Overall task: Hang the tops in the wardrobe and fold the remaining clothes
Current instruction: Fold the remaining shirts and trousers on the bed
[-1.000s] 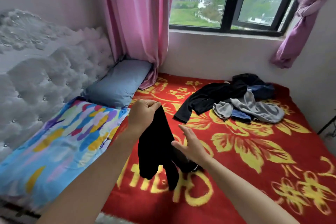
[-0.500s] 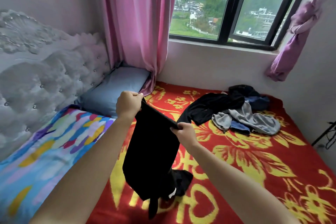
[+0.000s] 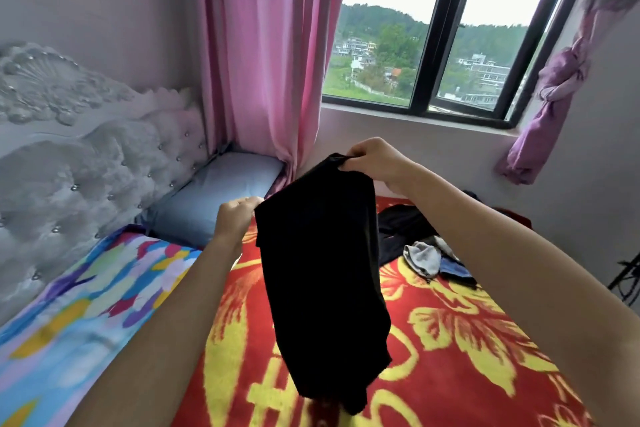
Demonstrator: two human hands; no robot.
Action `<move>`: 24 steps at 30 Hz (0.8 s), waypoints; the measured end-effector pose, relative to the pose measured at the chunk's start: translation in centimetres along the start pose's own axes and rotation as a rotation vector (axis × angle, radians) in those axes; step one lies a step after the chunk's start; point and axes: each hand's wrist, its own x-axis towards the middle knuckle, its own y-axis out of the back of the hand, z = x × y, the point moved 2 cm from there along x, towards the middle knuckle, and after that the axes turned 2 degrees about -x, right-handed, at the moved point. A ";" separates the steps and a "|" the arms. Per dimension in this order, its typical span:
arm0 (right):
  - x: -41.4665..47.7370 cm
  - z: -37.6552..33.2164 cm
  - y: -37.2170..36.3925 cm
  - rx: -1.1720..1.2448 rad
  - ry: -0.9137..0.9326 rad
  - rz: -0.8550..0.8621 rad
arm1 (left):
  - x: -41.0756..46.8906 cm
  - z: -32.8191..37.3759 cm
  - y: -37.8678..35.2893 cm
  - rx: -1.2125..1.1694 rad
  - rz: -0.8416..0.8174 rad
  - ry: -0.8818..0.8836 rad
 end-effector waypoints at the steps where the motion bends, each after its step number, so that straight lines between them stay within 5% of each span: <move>1: 0.3 -0.3 0.4 0.046 -0.011 0.023 | 0.1 0.3 -0.2 -0.078 -0.033 -0.005; 5: 0.8 -0.5 1.9 0.209 -0.032 0.144 | 0.2 0.8 -0.9 -0.218 -0.272 -0.063; 12: 0.1 -0.7 5.3 0.494 -0.035 0.298 | -2.1 -8.2 -3.0 0.301 -0.816 -0.097; 18: -1.0 3.1 7.3 0.446 -0.079 0.399 | -3.1 -10.6 -5.8 0.126 -0.617 0.016; 24: -2.2 12.2 9.1 0.410 -0.324 0.647 | 0.3 -9.7 -5.2 0.356 -0.451 -0.114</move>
